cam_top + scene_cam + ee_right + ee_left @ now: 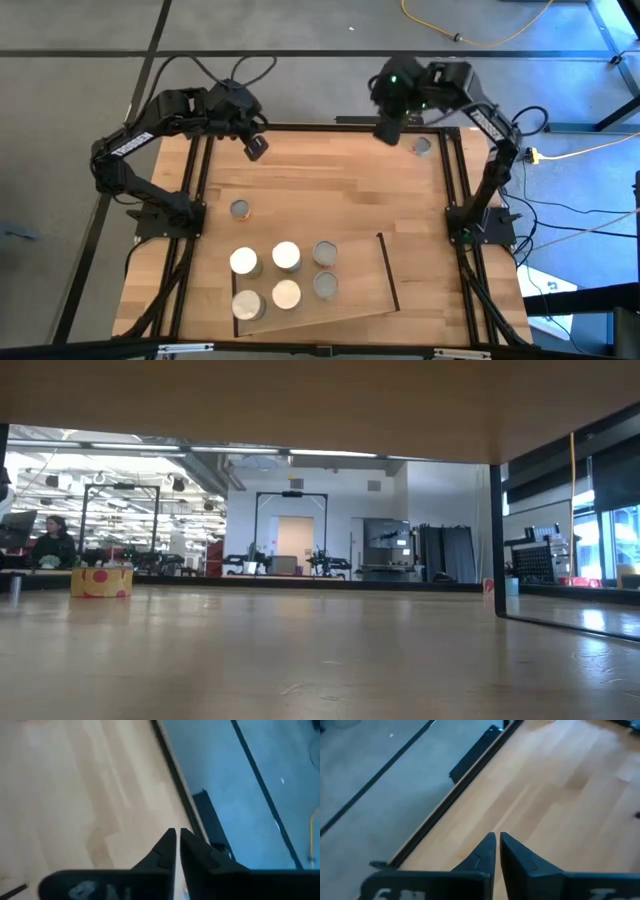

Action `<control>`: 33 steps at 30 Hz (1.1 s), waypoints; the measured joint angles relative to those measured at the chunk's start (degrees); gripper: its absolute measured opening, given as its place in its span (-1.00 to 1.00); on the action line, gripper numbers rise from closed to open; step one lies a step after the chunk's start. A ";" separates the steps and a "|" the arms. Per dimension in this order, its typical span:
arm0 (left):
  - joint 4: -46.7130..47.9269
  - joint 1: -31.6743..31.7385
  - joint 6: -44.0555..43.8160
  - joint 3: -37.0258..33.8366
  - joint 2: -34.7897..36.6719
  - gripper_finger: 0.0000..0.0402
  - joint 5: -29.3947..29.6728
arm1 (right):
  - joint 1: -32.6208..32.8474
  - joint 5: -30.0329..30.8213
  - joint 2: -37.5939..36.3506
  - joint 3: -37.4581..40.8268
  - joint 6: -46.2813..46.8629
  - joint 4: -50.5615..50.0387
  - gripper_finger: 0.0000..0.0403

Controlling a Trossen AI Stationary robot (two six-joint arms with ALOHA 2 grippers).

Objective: Pick and place cans onto a shelf
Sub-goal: Put the canned pineapple rings on the shelf

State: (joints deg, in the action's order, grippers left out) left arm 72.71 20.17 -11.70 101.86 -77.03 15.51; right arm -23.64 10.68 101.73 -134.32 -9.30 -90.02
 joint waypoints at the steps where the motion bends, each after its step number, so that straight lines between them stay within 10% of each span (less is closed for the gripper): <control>1: 0.23 0.60 -0.45 0.00 0.00 -0.88 -0.02 | -1.44 -0.04 0.00 0.05 0.02 0.01 -0.84; 15: 17.75 6.02 -19.12 -0.30 0.05 -0.70 -10.05 | -12.13 -3.72 0.07 7.75 3.02 0.01 -0.57; 24: 16.85 2.37 -29.91 -13.64 1.62 -0.71 -13.63 | -13.02 -5.87 0.09 9.29 -1.76 -0.02 -0.57; 33: 12.78 2.16 -2.78 -28.70 1.80 -0.71 -13.73 | -13.00 -5.80 0.09 9.29 -6.30 0.01 -0.57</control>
State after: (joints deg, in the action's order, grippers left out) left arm 85.49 22.33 -14.49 73.16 -75.24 1.78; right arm -36.64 4.88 101.82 -125.03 -15.60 -90.01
